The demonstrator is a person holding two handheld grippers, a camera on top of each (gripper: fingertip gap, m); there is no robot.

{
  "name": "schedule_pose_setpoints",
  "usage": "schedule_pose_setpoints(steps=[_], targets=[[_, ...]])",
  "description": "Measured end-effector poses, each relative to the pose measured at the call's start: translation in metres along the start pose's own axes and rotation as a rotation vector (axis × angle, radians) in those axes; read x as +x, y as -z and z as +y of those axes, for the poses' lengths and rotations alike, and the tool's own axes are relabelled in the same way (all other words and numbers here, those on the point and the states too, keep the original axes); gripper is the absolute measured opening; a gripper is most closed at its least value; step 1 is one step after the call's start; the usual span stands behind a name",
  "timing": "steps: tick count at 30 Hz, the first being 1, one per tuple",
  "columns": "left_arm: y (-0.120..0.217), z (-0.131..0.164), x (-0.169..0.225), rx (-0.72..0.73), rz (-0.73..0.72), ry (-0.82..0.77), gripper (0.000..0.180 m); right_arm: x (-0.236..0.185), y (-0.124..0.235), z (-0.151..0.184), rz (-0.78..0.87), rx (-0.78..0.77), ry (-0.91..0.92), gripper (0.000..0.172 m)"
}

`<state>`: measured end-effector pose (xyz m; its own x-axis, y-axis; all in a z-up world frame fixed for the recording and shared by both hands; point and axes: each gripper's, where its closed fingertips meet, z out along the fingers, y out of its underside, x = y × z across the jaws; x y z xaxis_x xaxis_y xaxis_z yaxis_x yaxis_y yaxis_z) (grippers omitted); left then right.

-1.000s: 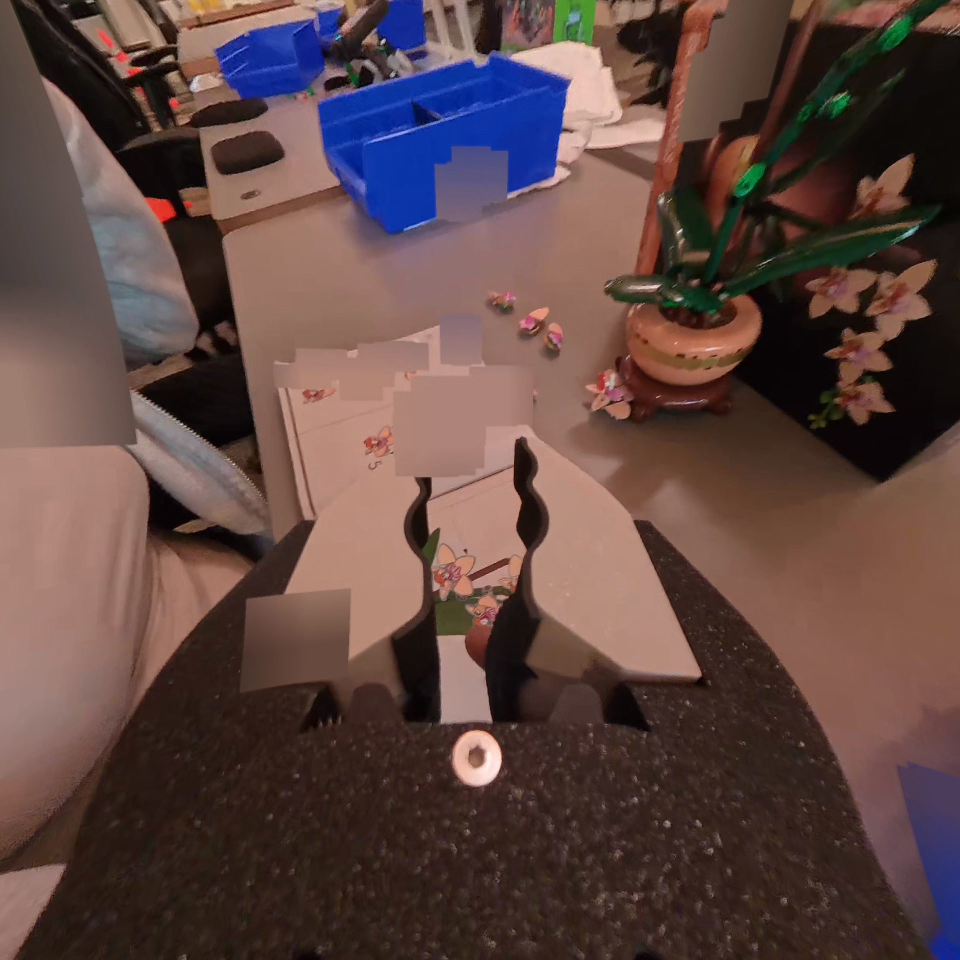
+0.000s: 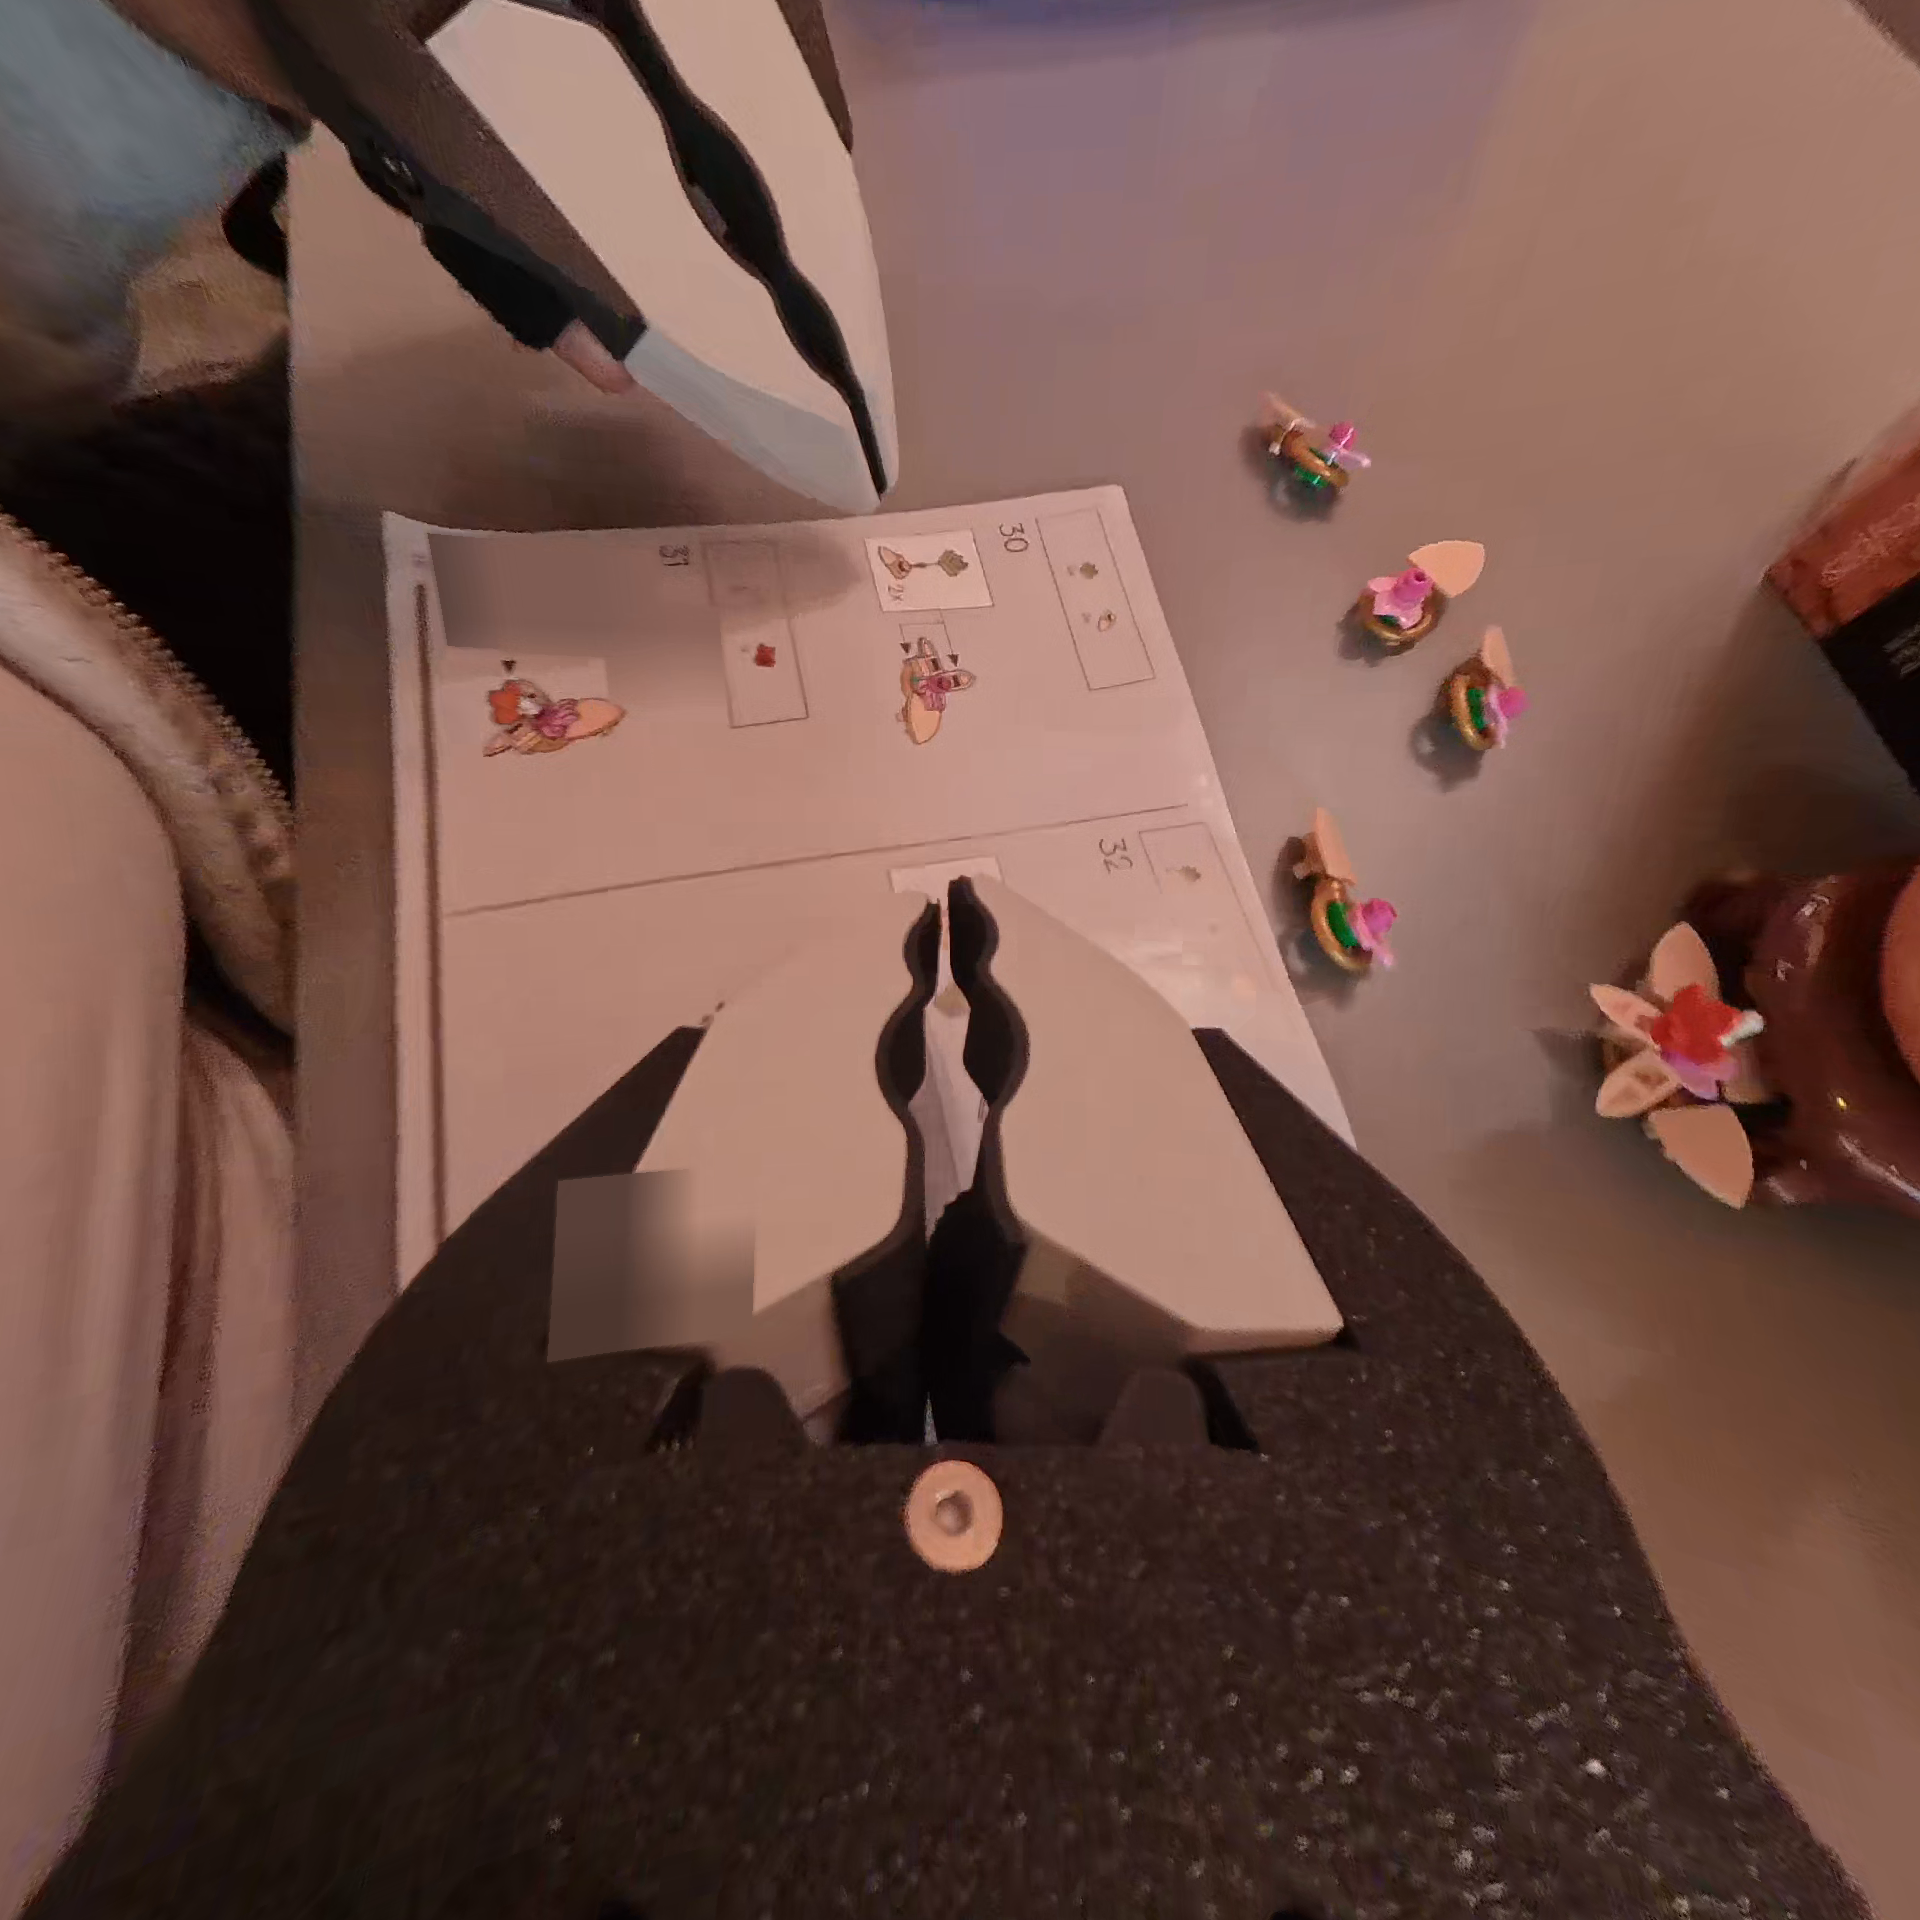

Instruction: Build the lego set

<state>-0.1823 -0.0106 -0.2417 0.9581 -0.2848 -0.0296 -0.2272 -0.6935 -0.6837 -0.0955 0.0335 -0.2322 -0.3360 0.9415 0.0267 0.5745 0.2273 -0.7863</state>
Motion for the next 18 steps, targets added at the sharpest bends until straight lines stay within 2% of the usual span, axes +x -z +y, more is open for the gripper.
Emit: schedule_pose_setpoints(steps=[3,7,10,18], targets=[[-0.006,-0.008,-0.004,0.043,0.044,0.036,0.0,0.004,-0.019,-0.011,0.014,-0.005,-0.014,0.001],[-0.015,0.0,-0.017,-0.021,0.005,0.008,0.0,0.02,-0.043,-0.025,0.097,-0.017,-0.006,0.0],[-0.025,0.002,-0.014,-0.008,0.054,0.029,0.0,0.019,-0.057,-0.032,0.077,-0.003,-0.016,0.0],[-0.027,-0.001,-0.012,0.075,0.157,0.125,0.0,0.018,-0.073,-0.018,0.057,-0.049,-0.037,0.0]])
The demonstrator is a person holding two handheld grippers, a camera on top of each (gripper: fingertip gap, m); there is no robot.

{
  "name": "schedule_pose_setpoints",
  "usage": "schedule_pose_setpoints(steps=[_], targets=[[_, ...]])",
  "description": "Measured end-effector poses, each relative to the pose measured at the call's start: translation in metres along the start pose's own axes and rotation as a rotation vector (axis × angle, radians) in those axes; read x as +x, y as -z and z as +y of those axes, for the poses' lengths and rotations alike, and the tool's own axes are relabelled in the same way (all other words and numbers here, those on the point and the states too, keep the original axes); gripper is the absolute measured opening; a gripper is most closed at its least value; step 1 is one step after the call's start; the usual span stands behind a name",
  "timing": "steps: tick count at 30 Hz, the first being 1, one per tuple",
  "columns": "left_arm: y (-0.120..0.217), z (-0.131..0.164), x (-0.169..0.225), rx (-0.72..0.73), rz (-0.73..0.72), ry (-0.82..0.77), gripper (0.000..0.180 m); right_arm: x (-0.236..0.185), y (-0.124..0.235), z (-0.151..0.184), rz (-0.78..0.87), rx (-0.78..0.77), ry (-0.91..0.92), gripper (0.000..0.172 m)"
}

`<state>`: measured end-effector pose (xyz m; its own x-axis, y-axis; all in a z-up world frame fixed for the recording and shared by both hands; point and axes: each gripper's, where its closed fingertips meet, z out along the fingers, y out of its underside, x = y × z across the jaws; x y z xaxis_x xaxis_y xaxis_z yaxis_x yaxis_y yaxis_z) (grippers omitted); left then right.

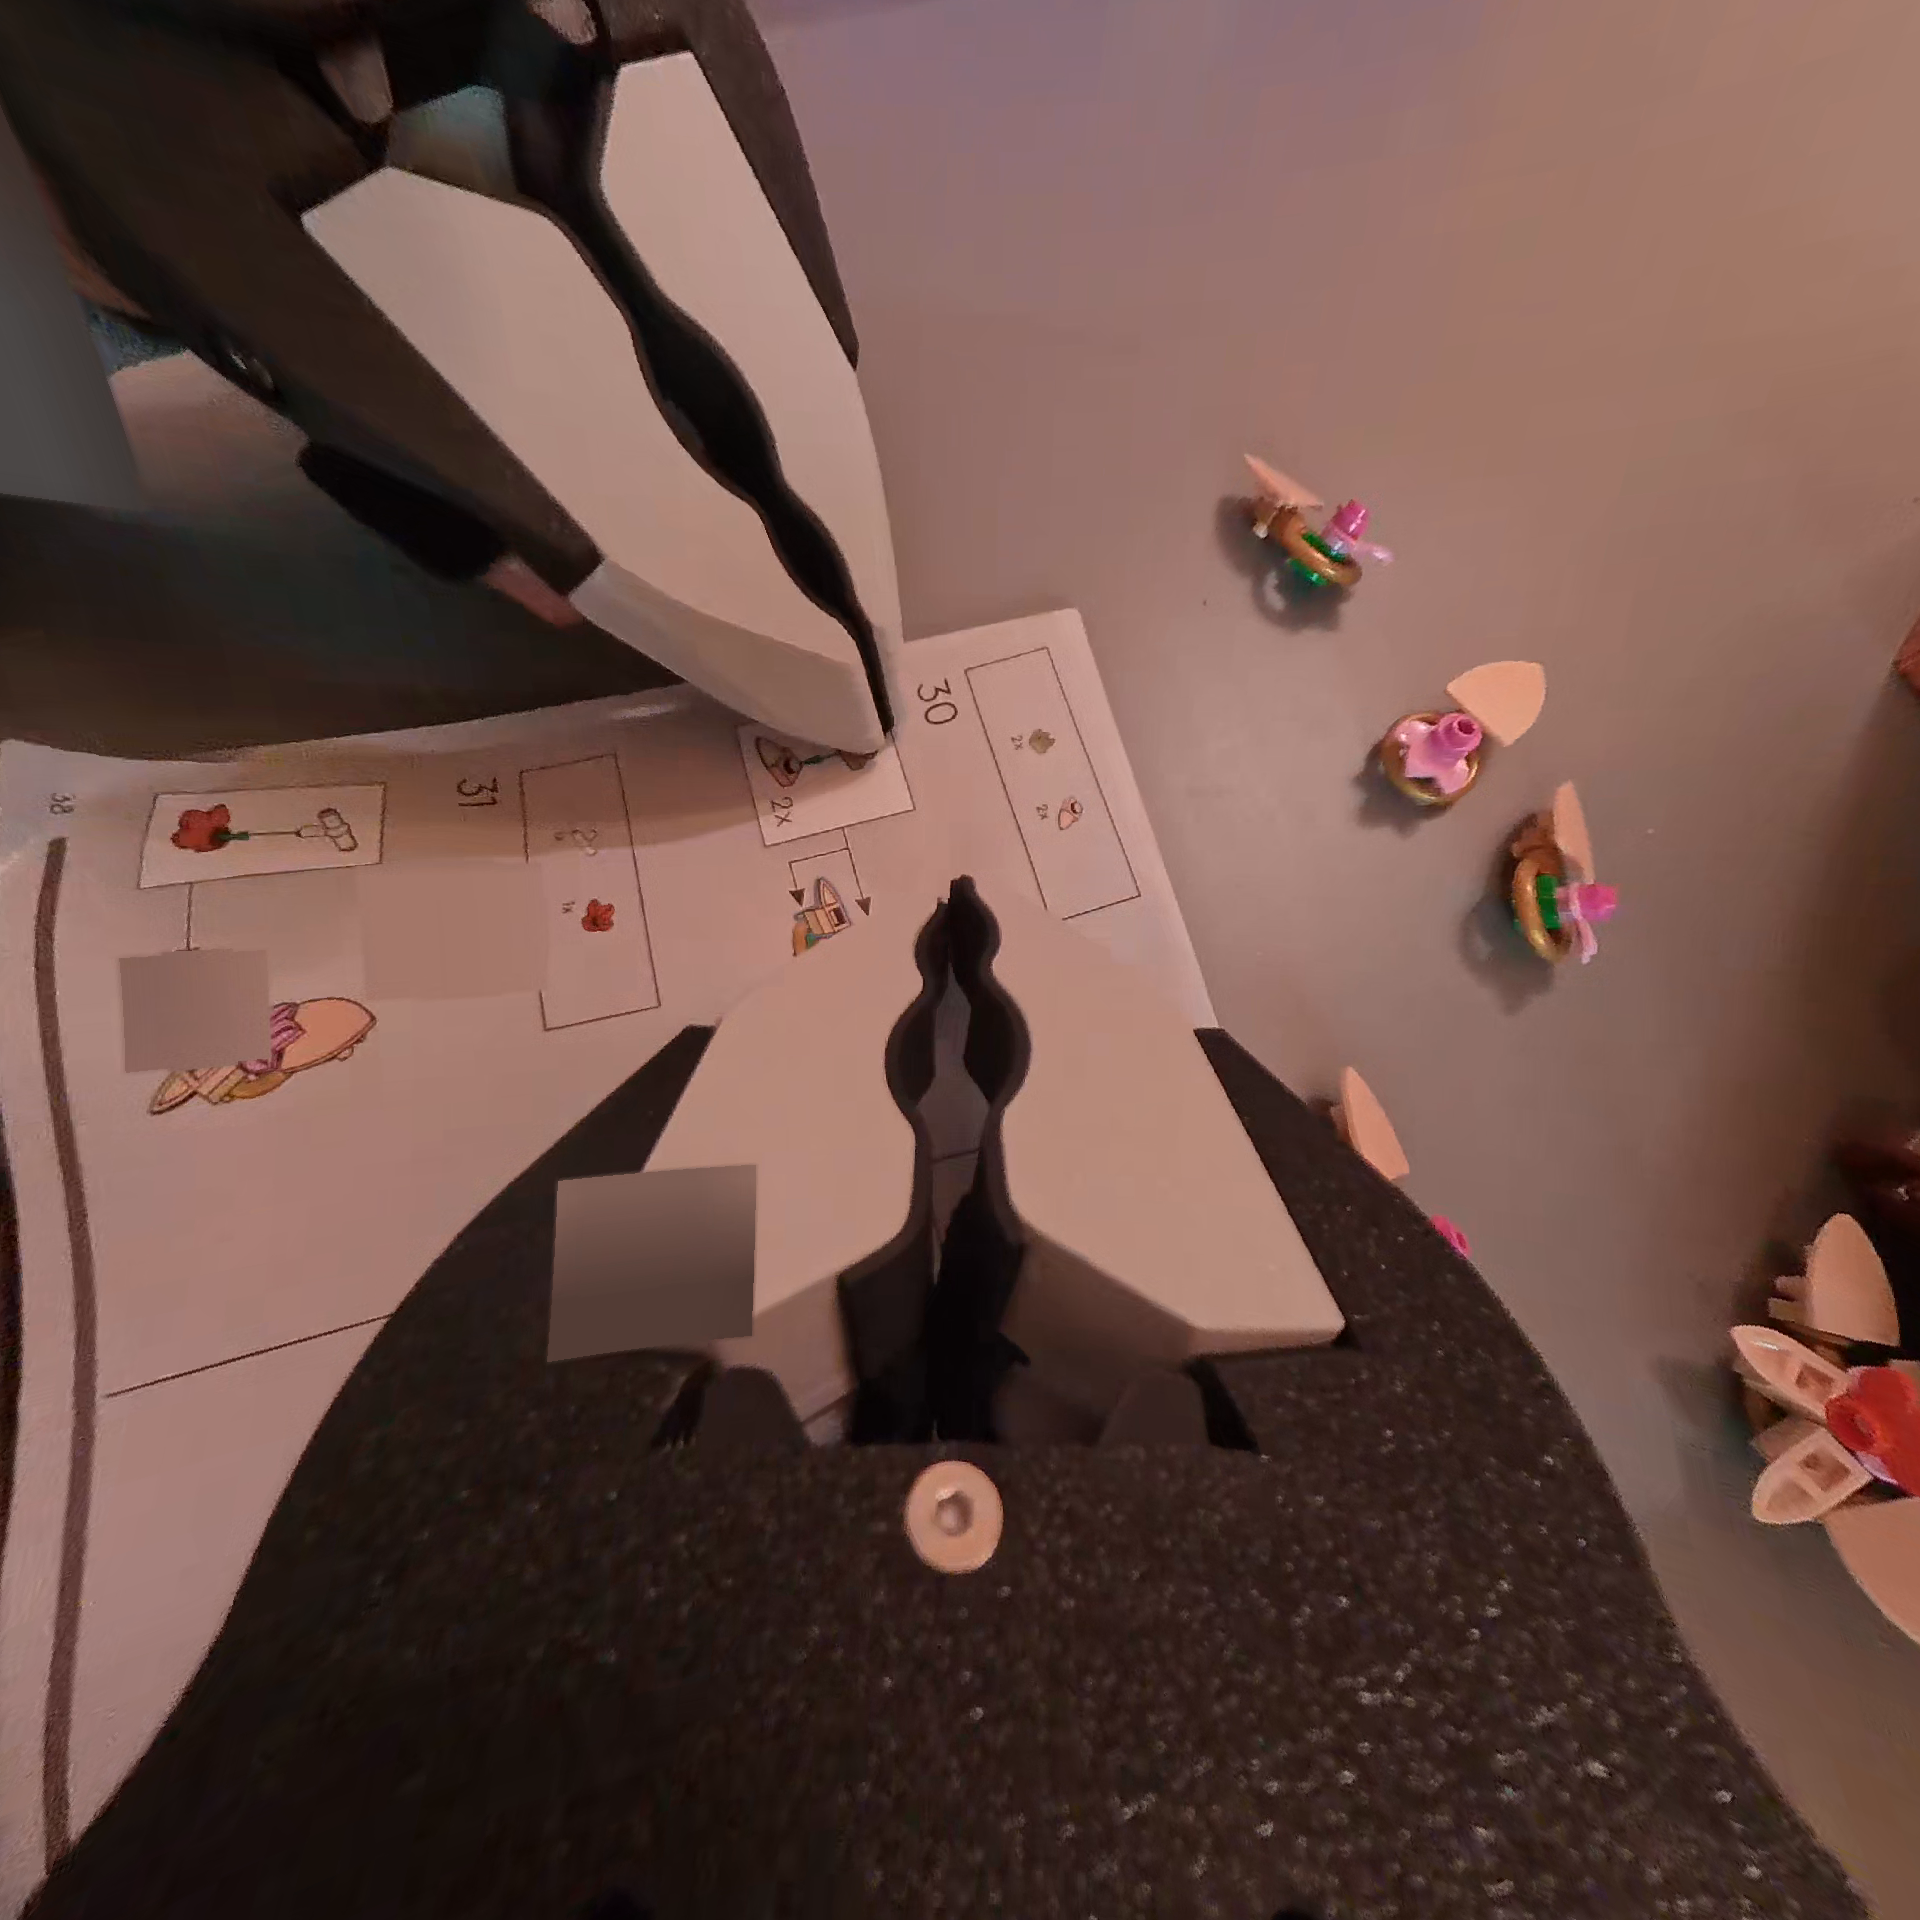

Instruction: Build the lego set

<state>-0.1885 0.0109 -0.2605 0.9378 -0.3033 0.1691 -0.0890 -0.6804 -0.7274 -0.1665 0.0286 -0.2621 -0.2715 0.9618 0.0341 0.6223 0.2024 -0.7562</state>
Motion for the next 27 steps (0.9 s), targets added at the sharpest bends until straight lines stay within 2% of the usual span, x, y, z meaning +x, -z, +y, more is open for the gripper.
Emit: schedule_pose_setpoints(steps=[18,21,23,27], targets=[[0.001,0.0,-0.002,0.006,-0.015,-0.011,0.001,0.001,0.0,0.0,0.004,0.001,-0.006,0.0],[0.005,-0.005,-0.01,0.046,-0.103,-0.063,0.0,0.006,0.004,-0.005,0.066,0.042,0.008,0.0],[0.003,0.001,-0.005,0.01,-0.062,-0.069,0.001,0.002,0.003,-0.003,0.048,0.026,0.028,0.0],[0.004,-0.001,-0.007,0.027,-0.066,-0.059,0.0,0.002,0.002,-0.002,0.035,0.017,0.015,0.0]])
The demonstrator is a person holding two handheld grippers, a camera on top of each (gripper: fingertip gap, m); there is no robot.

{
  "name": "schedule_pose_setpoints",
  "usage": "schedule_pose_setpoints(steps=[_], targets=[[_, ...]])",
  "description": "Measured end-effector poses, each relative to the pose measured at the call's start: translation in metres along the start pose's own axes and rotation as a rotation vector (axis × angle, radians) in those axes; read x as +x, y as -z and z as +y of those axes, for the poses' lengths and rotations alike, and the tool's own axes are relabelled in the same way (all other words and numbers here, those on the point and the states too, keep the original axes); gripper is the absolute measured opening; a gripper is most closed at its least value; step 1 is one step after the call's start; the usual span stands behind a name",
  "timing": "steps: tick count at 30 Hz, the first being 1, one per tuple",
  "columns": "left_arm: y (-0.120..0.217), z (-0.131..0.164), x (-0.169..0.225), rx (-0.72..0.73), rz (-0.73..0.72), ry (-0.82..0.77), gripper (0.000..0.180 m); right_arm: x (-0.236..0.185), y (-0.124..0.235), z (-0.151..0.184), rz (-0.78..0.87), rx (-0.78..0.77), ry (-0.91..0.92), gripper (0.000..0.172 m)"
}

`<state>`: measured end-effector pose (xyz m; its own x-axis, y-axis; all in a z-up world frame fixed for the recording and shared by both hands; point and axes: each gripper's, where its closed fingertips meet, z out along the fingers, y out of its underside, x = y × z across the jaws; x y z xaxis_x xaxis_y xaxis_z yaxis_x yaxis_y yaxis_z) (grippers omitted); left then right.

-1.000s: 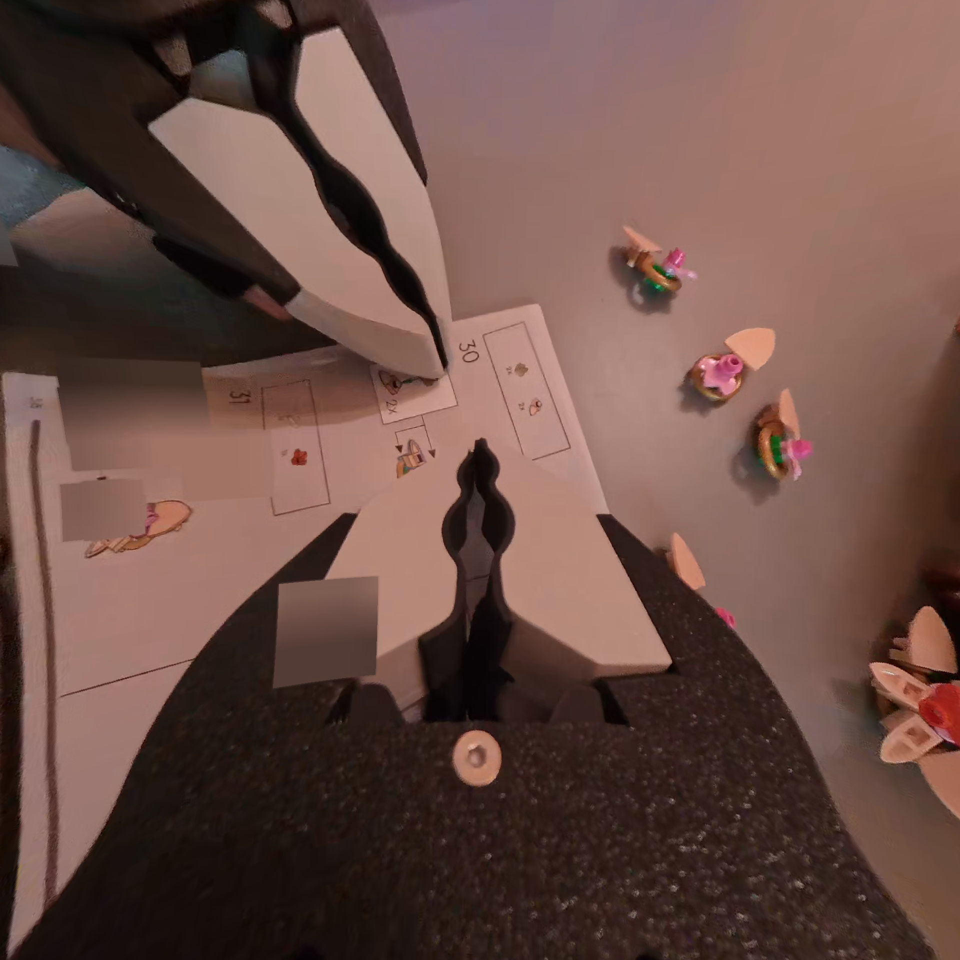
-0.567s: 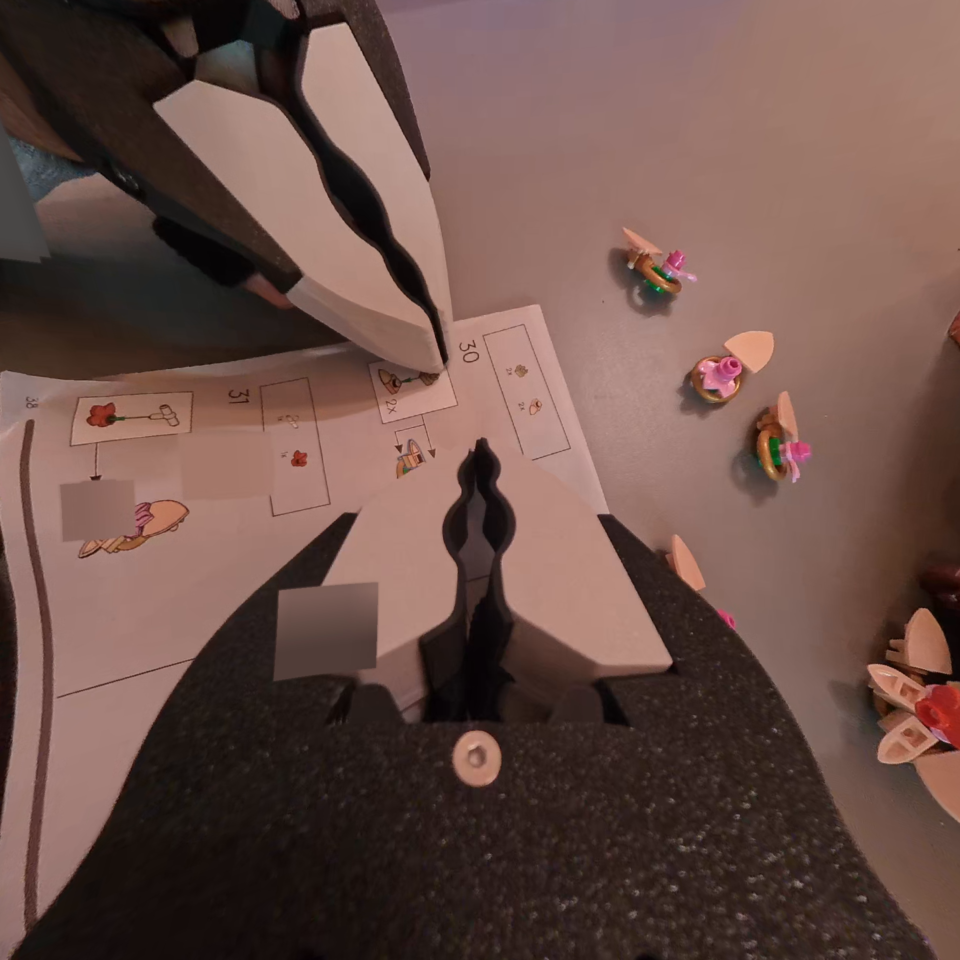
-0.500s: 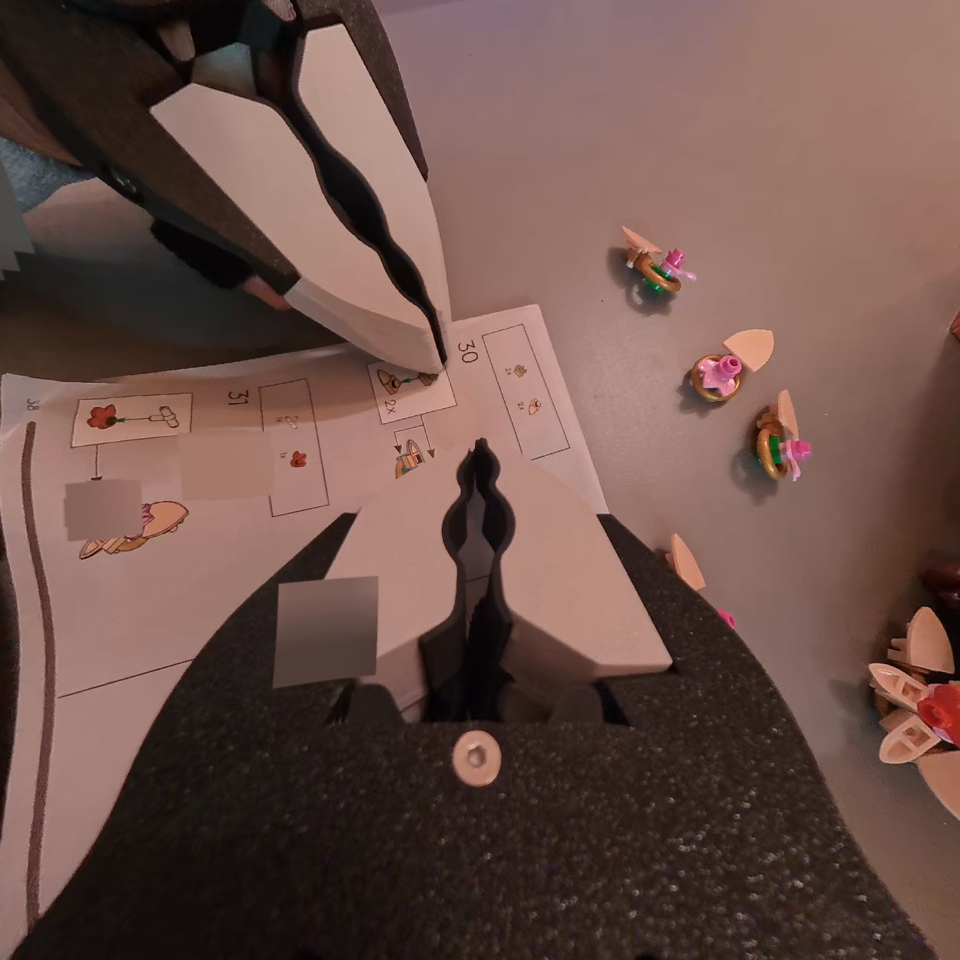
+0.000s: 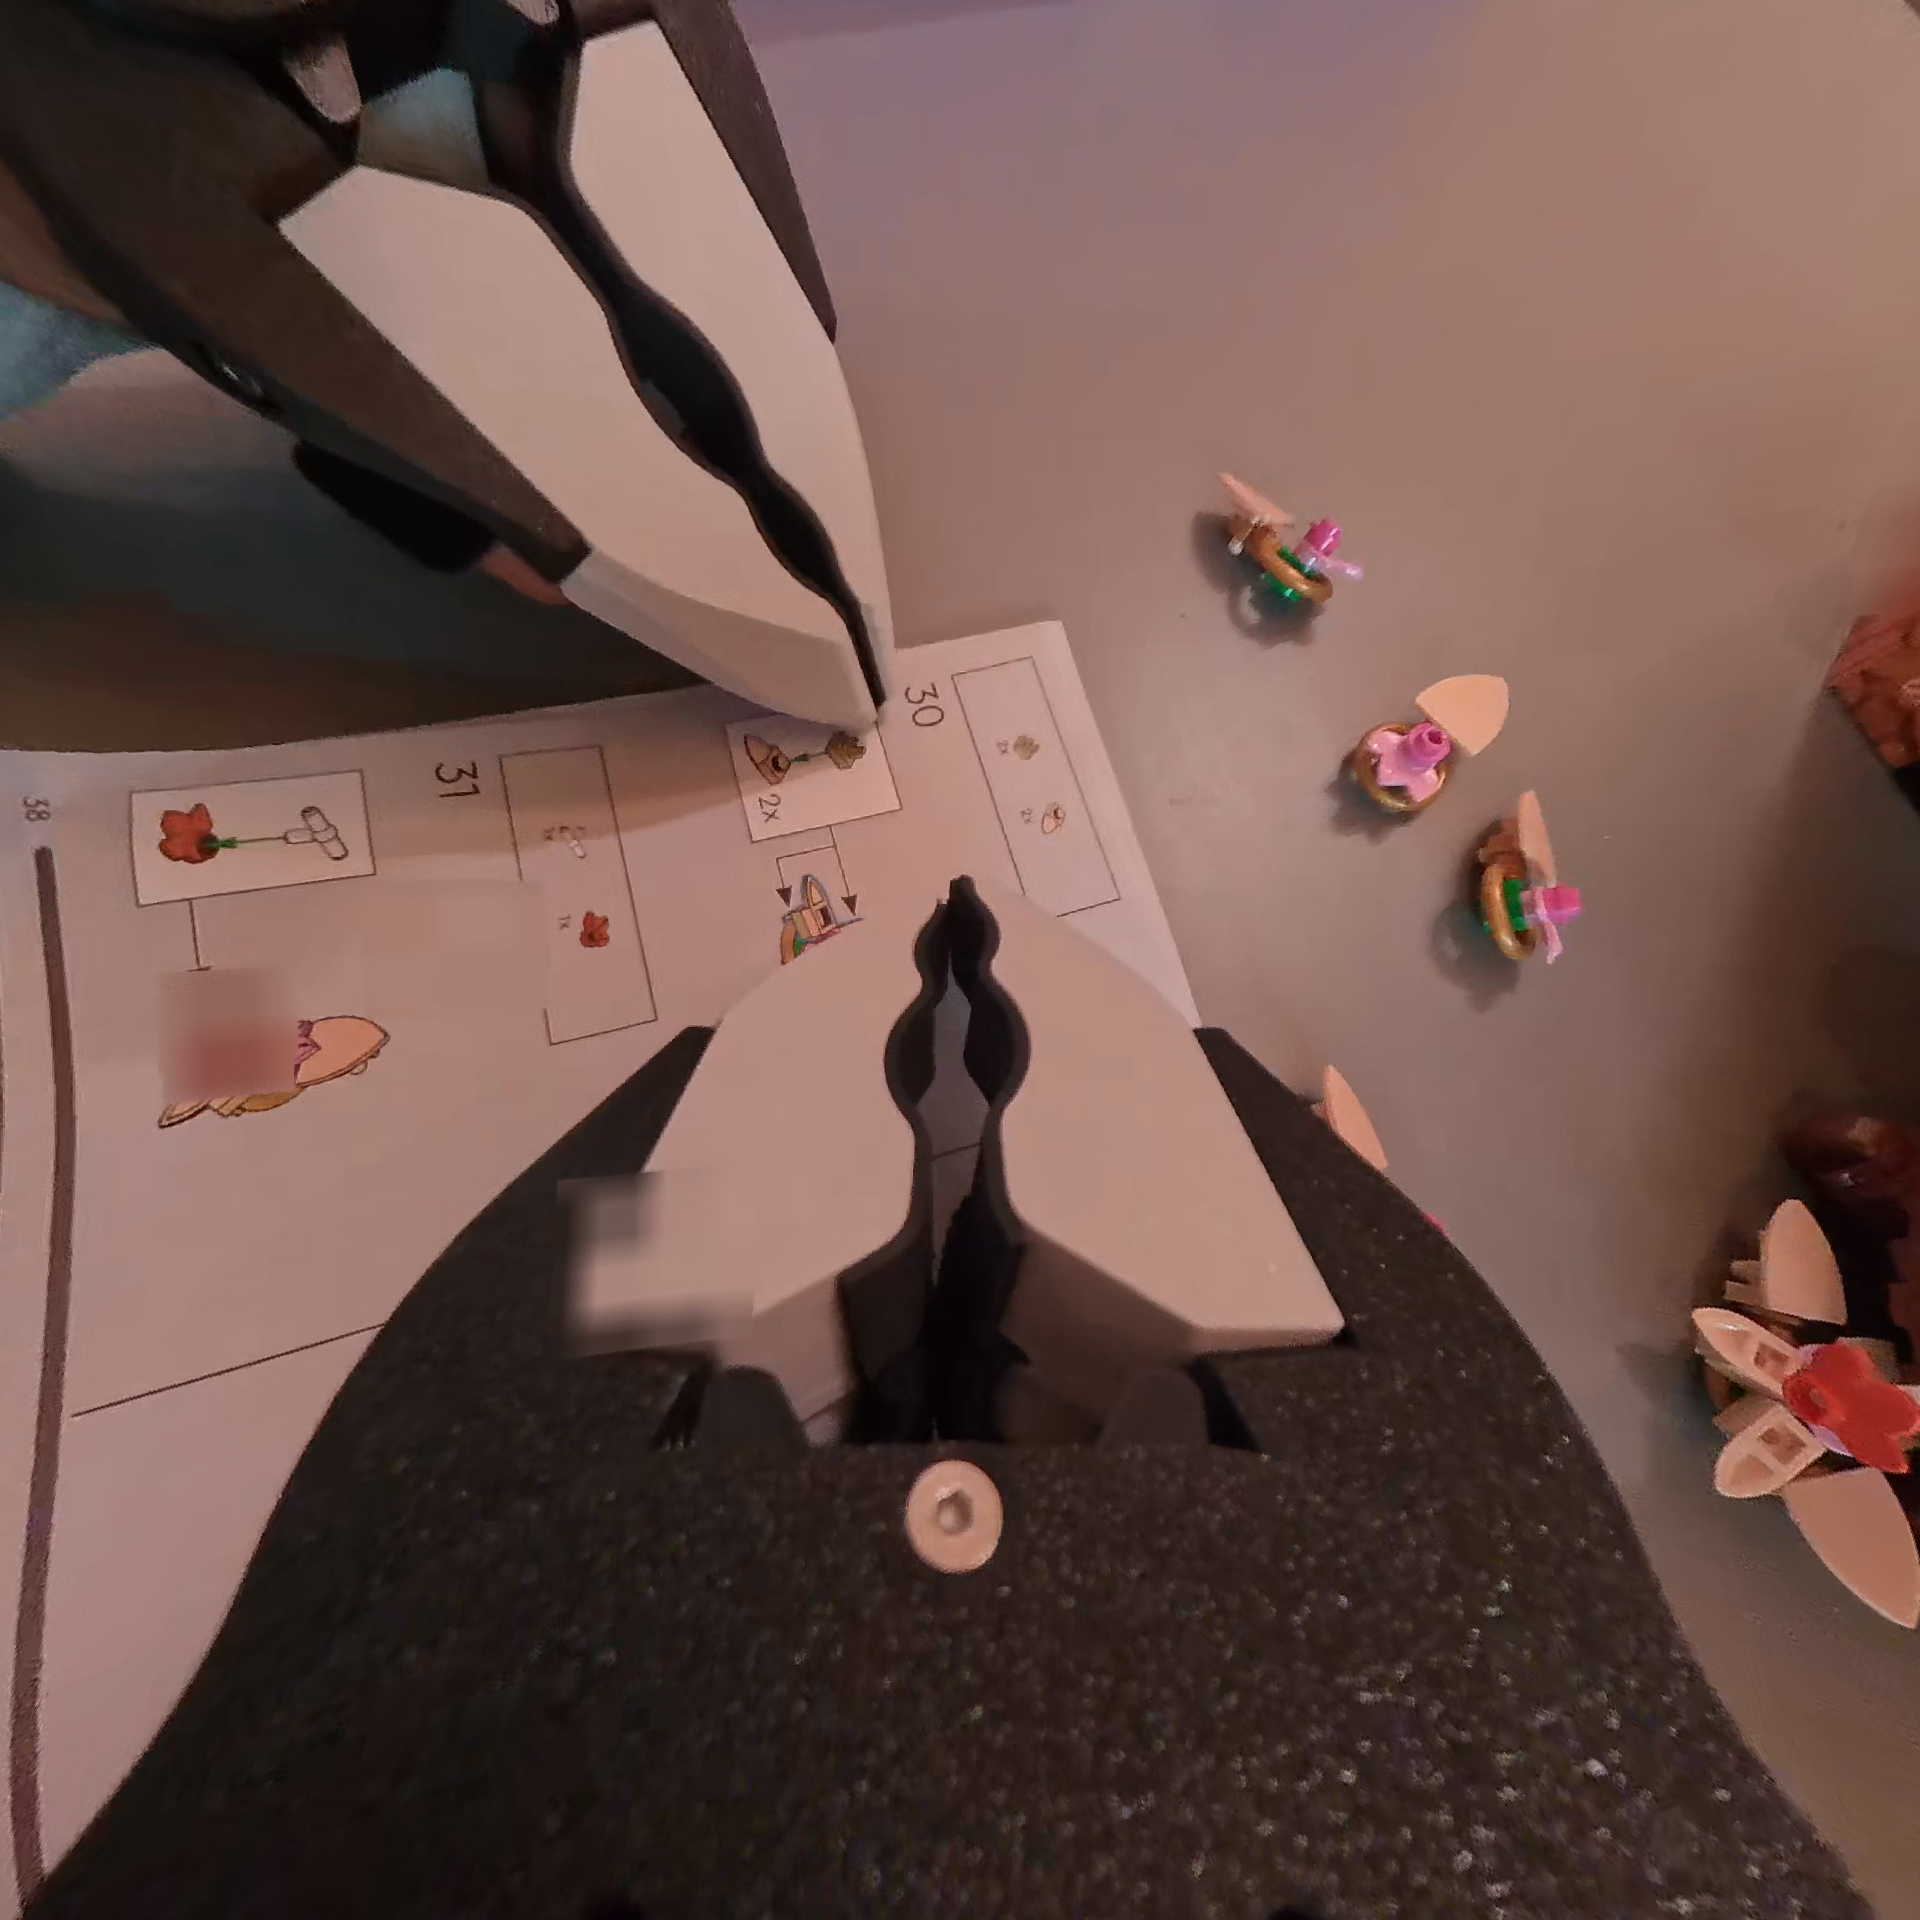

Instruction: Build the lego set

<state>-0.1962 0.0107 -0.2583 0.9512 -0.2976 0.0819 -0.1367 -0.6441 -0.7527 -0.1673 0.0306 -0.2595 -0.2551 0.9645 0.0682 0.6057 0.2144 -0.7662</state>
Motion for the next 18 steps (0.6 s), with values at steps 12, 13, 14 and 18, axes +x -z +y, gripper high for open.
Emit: schedule_pose_setpoints(steps=[12,13,14,18], targets=[[0.0,-0.001,0.001,0.013,-0.006,-0.044,0.0,0.0,0.004,-0.005,-0.003,0.041,-0.001,0.0],[0.001,-0.002,0.0,0.017,-0.007,-0.032,0.0,0.0,0.005,-0.006,0.003,0.055,0.003,0.0],[0.0,0.0,-0.001,0.007,-0.007,-0.017,0.0,0.0,0.004,-0.005,0.007,0.045,0.004,0.0],[-0.001,0.003,-0.002,-0.014,0.002,0.001,0.0,-0.002,-0.002,0.001,-0.029,-0.015,-0.015,0.0]])
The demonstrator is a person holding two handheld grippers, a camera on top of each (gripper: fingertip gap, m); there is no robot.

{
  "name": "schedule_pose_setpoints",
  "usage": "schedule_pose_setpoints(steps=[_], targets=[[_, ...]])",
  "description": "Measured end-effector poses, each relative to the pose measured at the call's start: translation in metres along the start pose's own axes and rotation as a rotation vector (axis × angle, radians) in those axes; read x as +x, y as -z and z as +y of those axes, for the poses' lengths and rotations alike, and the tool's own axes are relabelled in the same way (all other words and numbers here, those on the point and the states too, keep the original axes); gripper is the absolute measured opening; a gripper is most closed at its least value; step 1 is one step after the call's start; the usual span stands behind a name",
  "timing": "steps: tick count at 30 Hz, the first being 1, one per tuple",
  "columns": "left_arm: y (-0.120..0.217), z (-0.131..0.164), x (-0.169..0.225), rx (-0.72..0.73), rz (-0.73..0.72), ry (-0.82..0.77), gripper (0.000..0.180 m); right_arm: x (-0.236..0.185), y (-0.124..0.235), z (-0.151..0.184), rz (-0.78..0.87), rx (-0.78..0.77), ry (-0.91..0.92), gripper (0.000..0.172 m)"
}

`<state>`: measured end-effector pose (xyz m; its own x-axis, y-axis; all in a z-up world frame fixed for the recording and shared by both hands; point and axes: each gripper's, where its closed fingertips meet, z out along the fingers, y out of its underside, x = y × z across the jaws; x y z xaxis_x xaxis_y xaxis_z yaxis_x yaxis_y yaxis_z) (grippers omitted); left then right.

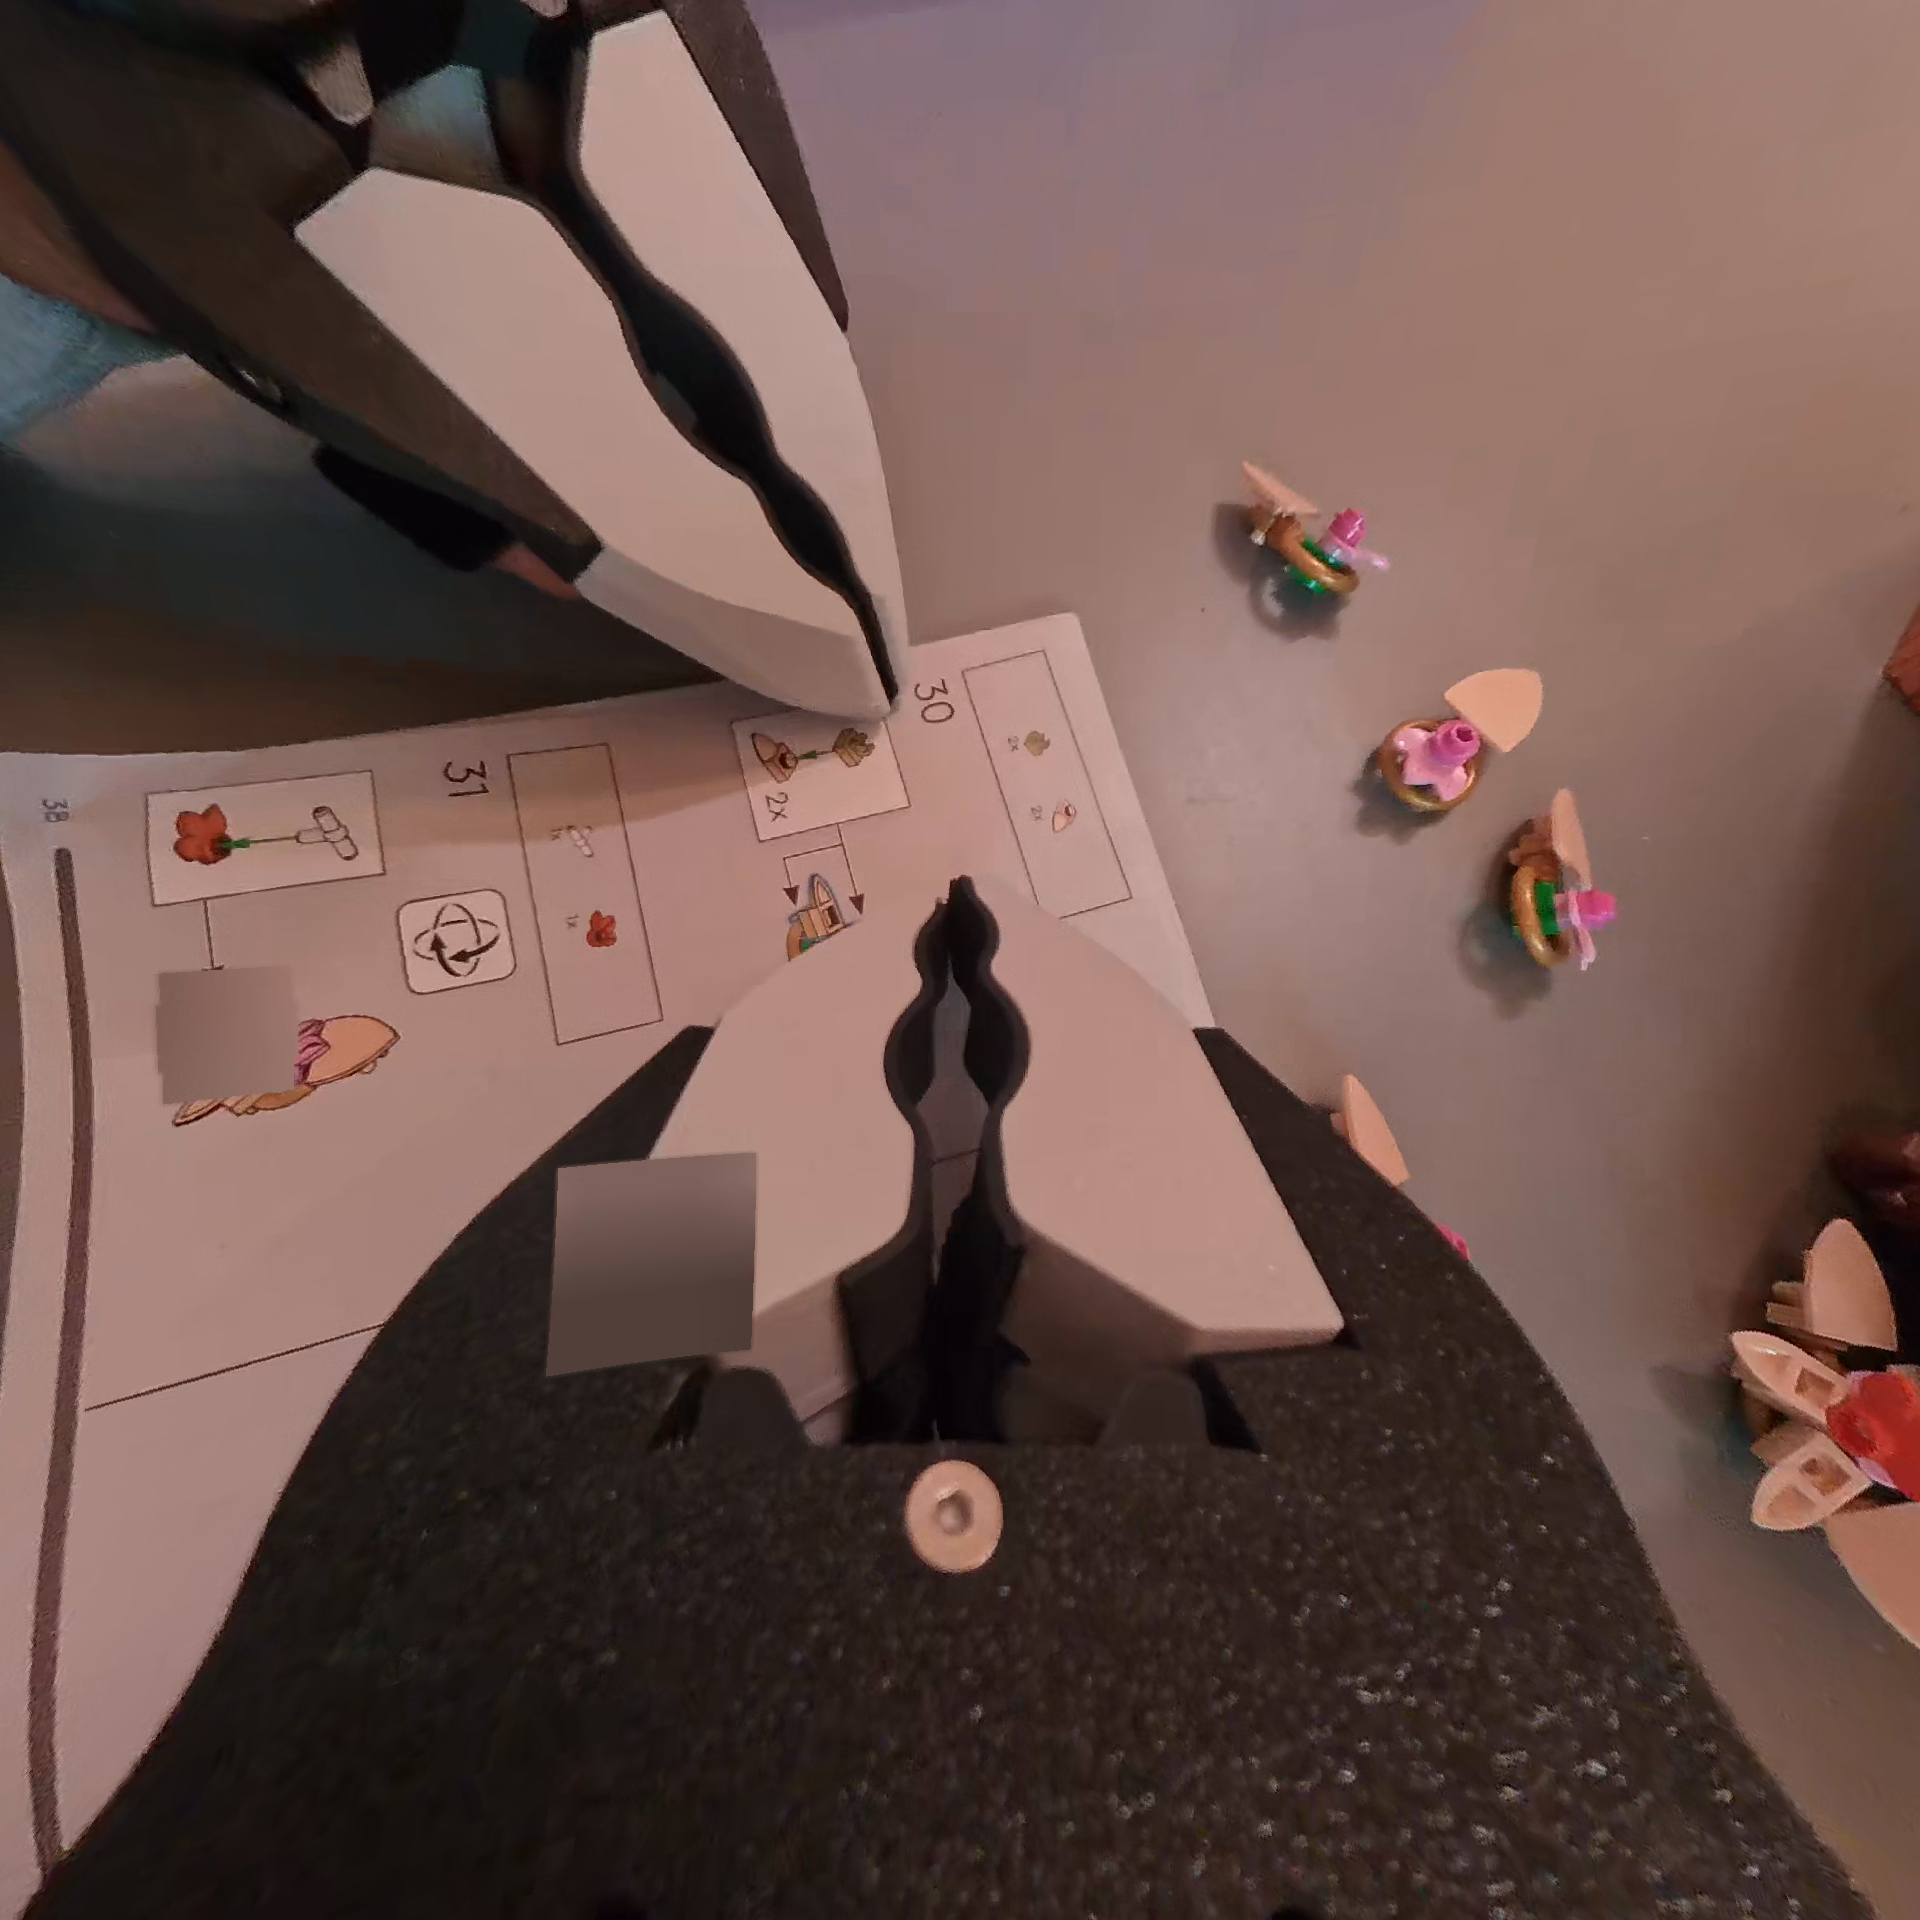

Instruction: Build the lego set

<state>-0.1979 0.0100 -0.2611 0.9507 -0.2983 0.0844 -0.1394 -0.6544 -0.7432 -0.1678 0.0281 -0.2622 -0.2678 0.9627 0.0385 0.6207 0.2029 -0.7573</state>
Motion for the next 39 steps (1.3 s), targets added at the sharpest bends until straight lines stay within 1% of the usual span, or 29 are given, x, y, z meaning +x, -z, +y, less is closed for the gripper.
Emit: schedule_pose_setpoints(steps=[16,18,19,21,22,24,26,27,29,31,33,34,35,37,39], targets=[[0.0,0.0,0.001,0.001,0.005,0.0,0.001,0.0,0.0,0.0,-0.001,0.0,0.0,0.0],[0.0,0.0,0.001,0.001,0.005,-0.001,0.001,0.002,0.002,-0.002,0.02,0.016,0.004,0.0],[0.0,0.0,0.001,0.001,0.006,-0.001,0.001,0.003,0.008,-0.009,0.032,0.074,0.009,0.0],[0.0,0.0,0.001,0.001,0.007,0.0,0.001,0.004,0.033,-0.027,0.036,0.215,-0.017,0.002],[0.0,0.0,0.001,0.001,0.009,-0.001,0.002,0.007,0.051,-0.033,0.046,0.254,-0.029,0.007],[0.0,0.0,0.002,0.002,0.009,-0.008,0.004,0.018,0.087,-0.033,0.104,0.276,-0.039,0.026],[0.001,-0.001,0.002,0.01,-0.001,-0.018,0.005,0.033,0.126,-0.014,0.186,0.231,-0.055,0.041],[0.001,-0.001,0.001,0.014,-0.006,-0.019,0.006,0.044,0.147,0.0,0.251,0.206,-0.072,0.043],[0.001,-0.001,-0.001,0.012,-0.023,-0.018,0.006,0.064,0.196,0.035,0.392,0.139,-0.126,0.042],[0.001,-0.001,0.0,0.008,-0.027,-0.027,0.007,0.081,0.251,0.076,0.549,0.04,-0.202,0.043],[0.003,-0.003,-0.001,0.03,-0.034,-0.027,0.007,0.094,0.309,0.116,0.737,-0.024,-0.262,0.038],[0.005,-0.005,-0.003,0.05,-0.045,-0.019,0.007,0.096,0.332,0.136,0.804,-0.051,-0.3,0.036],[0.007,-0.008,-0.005,0.073,-0.055,-0.006,0.007,0.096,0.345,0.157,0.826,-0.088,-0.345,0.037],[0.011,-0.011,-0.011,0.11,-0.081,0.032,0.007,0.093,0.357,0.194,0.823,-0.173,-0.422,0.043],[0.012,-0.01,-0.02,0.109,-0.124,0.069,0.007,0.094,0.36,0.215,0.817,-0.21,-0.453,0.042]])
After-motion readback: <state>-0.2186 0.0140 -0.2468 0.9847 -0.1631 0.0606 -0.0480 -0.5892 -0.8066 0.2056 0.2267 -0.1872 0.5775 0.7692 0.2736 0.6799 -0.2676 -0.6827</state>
